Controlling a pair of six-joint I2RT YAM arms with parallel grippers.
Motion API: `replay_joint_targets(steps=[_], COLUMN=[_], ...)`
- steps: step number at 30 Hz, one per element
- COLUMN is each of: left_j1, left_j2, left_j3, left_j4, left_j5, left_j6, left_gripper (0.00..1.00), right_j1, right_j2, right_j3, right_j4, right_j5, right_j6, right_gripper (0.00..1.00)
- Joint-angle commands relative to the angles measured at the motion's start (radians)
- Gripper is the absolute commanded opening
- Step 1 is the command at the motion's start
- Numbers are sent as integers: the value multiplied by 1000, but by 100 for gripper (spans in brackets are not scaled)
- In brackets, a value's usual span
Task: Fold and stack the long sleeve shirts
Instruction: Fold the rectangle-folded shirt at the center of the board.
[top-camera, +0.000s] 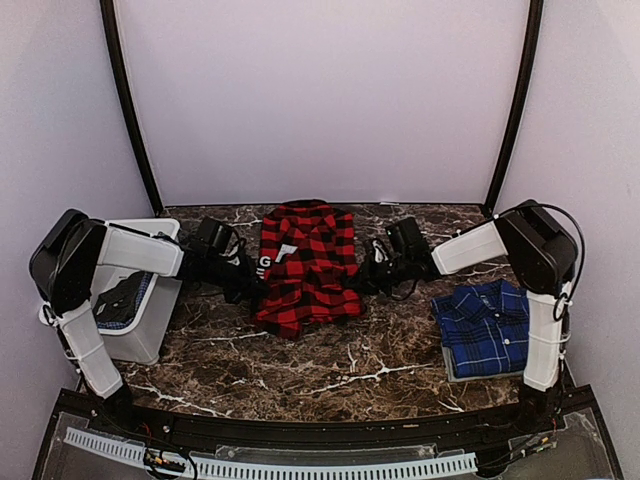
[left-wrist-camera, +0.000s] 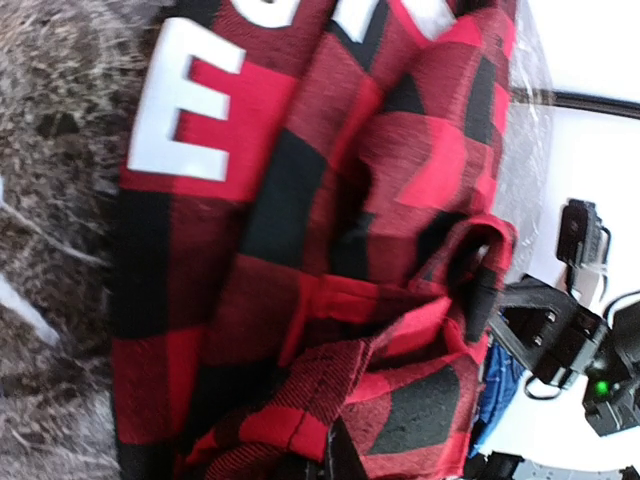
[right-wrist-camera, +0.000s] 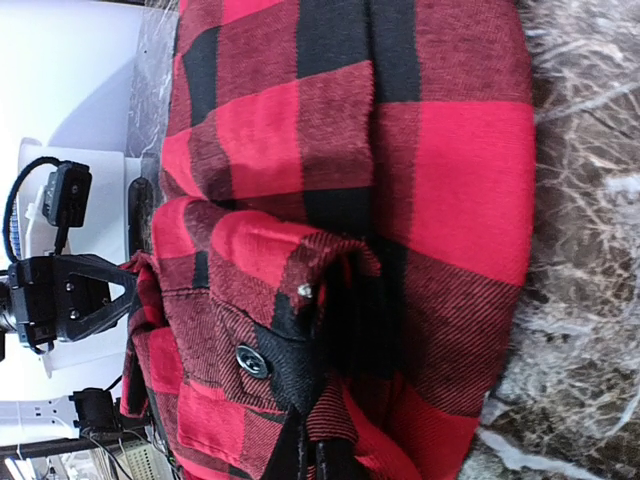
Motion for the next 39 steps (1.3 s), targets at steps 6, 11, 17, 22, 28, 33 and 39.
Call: replay_joint_targets(steps=[6,11,17,22,28,33,39], left_j1=[5,4,3,-3,-49,-80,-92], left_j2=[6,-69,-172,-229,-313,-332,-331], left_j3=[60,59,39,3,-107,-175,-216], left_j4=[7,-40,-143,-220,-258,-229,-211], left_j5=[-77,-116,-159,-158,-132,-134,-161], left_j6=[31,79,180,238,257,245,243], left_gripper=[35,51,61,62,62,62,62], right_j1=[-3,-1,19,89,169,216,219], right_j2=[-63,-123,-190,-240,-334,-344,-334], right_j3=[22,16,-27,-43,-144,-187,-215], right_j4=[-9,-82,-155,-264,-279,-284,-267], right_j5=[19,78,176,291,353,391,412], right_j6=[-68,-126,-205,-283,-294,-284,-275], right_gripper=[32,44,53,53,56,59,58])
